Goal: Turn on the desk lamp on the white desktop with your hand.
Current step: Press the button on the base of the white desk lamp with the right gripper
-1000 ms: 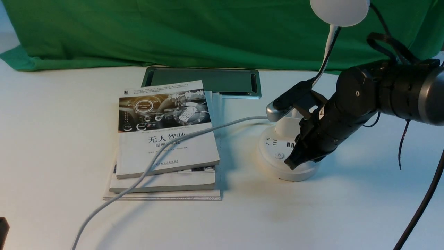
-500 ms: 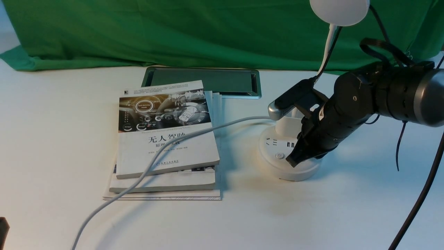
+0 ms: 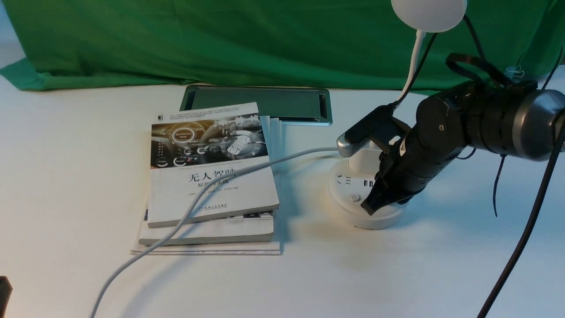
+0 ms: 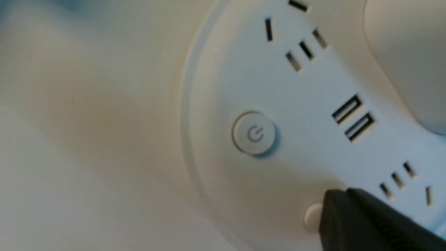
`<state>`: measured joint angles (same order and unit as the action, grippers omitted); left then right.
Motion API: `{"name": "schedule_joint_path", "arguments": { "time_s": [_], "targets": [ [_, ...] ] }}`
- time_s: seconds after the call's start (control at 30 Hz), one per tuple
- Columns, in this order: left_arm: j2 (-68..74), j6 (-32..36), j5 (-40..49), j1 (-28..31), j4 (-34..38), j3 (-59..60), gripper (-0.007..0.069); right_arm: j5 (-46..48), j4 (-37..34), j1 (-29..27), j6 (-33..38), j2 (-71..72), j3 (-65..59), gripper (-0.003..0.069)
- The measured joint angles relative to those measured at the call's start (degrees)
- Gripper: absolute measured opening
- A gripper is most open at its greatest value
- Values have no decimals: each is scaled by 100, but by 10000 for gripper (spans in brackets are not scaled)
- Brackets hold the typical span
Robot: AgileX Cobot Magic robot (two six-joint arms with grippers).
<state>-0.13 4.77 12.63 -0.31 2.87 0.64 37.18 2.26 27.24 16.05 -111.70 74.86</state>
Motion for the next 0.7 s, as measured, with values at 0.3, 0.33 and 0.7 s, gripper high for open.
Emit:
{"name": "schedule_joint_path", "arguments": {
  "time_s": [0.3,0.33,0.7],
  "targets": [
    [0,0,0,0,0,0,21,4,67,35,-105,107,-42,30],
    [0,0,0,0,0,0,21,18,46,40,-137,167,-65,30],
    [0,0,0,0,0,0,21,-229,-18,94,-943,2916,-1467,36]
  ]
}}
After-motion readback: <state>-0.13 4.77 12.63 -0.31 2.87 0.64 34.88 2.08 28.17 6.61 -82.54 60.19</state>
